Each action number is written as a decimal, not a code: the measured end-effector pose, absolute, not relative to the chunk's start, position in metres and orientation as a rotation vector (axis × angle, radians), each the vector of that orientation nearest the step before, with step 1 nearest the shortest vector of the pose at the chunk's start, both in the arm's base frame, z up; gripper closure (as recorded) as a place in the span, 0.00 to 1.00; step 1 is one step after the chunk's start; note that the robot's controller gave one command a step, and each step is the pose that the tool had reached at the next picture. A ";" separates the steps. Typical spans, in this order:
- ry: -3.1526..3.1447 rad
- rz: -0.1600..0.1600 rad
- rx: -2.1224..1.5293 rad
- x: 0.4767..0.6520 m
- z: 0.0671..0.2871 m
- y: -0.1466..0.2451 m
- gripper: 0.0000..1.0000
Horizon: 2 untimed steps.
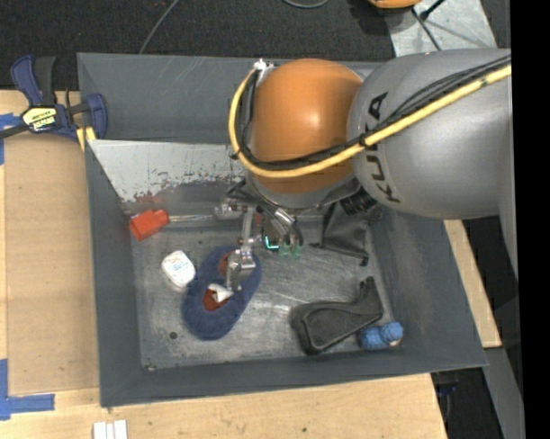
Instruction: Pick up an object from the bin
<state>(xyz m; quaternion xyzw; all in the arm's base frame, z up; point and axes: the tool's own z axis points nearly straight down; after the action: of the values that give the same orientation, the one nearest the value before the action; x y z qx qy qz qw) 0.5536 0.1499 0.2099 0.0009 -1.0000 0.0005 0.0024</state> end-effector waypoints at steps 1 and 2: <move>-3.172 -0.019 0.167 0.546 0.078 0.082 0.00; -3.190 -0.021 0.166 0.550 0.083 0.082 1.00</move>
Offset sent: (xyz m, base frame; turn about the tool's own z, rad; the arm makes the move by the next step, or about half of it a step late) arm -0.0166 -0.0734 -0.1399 -0.1010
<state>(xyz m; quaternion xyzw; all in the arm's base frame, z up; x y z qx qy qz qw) 0.5505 0.0824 0.0829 0.0519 -0.9983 -0.0064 -0.0262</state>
